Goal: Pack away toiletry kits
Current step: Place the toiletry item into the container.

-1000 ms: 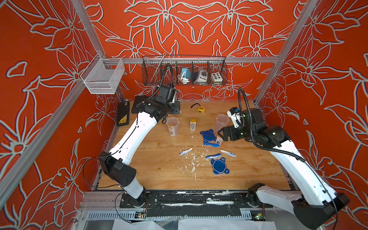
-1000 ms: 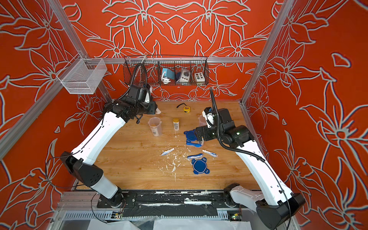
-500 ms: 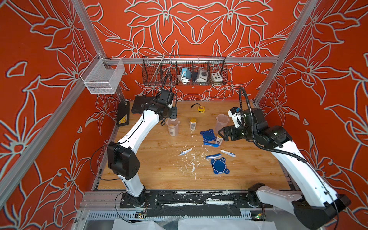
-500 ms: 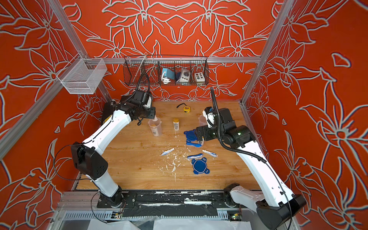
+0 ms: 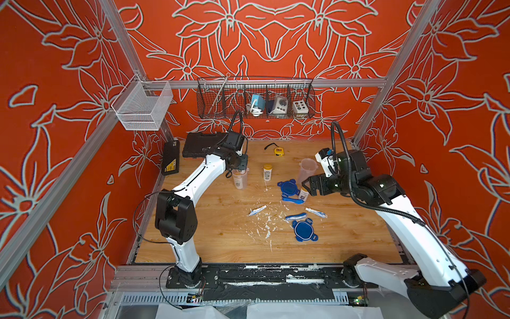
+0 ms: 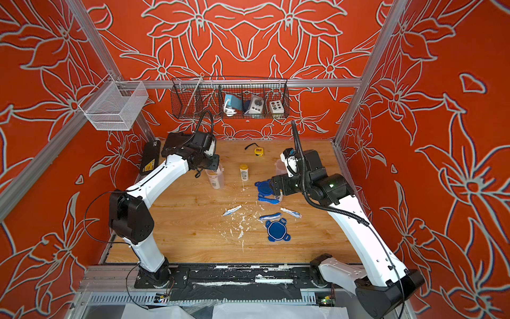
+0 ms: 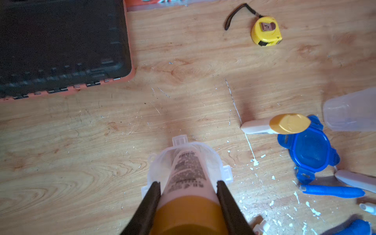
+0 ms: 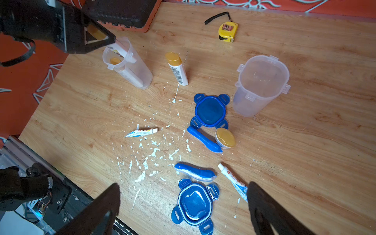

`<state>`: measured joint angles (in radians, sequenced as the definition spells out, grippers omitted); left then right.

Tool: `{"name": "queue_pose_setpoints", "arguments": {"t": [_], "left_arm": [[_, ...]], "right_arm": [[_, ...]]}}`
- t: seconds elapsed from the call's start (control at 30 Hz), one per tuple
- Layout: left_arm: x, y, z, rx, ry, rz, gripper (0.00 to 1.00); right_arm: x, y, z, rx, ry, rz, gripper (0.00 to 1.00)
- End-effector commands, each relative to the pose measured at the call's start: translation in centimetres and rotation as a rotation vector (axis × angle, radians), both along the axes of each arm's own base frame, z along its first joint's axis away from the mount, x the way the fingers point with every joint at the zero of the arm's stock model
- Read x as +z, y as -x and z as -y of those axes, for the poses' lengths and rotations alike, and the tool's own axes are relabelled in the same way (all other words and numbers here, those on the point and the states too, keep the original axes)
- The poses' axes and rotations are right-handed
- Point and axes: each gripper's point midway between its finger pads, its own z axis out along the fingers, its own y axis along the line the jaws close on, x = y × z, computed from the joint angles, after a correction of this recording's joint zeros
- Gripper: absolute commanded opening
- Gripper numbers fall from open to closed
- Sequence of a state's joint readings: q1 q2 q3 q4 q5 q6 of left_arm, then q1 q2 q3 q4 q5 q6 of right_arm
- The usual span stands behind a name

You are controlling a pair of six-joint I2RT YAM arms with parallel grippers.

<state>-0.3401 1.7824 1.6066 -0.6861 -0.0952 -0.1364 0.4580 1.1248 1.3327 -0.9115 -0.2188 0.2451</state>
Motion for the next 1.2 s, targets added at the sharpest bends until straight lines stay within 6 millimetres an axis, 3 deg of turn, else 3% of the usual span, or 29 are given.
{"name": "queue_pose_setpoints", "arguments": {"t": [0.0, 0.23, 0.4, 0.53, 0.87, 0.97, 1.07, 1.17], "left_arm": [[-0.8, -0.5, 0.2, -0.019, -0.007, 0.003, 0.14], [-2.8, -0.5, 0.4, -0.027, -0.009, -0.037, 0.21], [-2.8, -0.5, 0.6, -0.036, -0.009, -0.048, 0.37], [-1.7, -0.6, 0.6, -0.037, -0.003, -0.033, 0.49], [3.3, 0.5, -0.4, -0.027, -0.023, 0.034, 0.57], [5.2, 2.5, -0.1, -0.095, -0.009, 0.057, 0.59], [5.8, 6.4, 2.3, -0.257, 0.023, 0.064, 0.69], [2.6, 11.8, 5.4, -0.398, 0.095, -0.045, 0.71]], "right_arm": [[0.7, 0.0, -0.4, 0.022, -0.032, 0.028, 0.97], [1.5, -0.3, -1.4, 0.058, -0.078, 0.063, 0.98], [1.6, -0.5, -1.3, 0.056, -0.066, 0.071, 0.98], [2.1, -0.7, -0.3, 0.036, -0.012, 0.101, 0.98], [2.8, -0.7, 0.6, 0.008, 0.023, 0.117, 0.98], [2.7, -0.3, 0.9, 0.007, 0.037, 0.115, 0.98], [1.9, 0.9, 1.5, 0.012, 0.058, 0.081, 0.98], [0.6, 2.6, 2.4, 0.003, 0.068, 0.045, 0.98]]}}
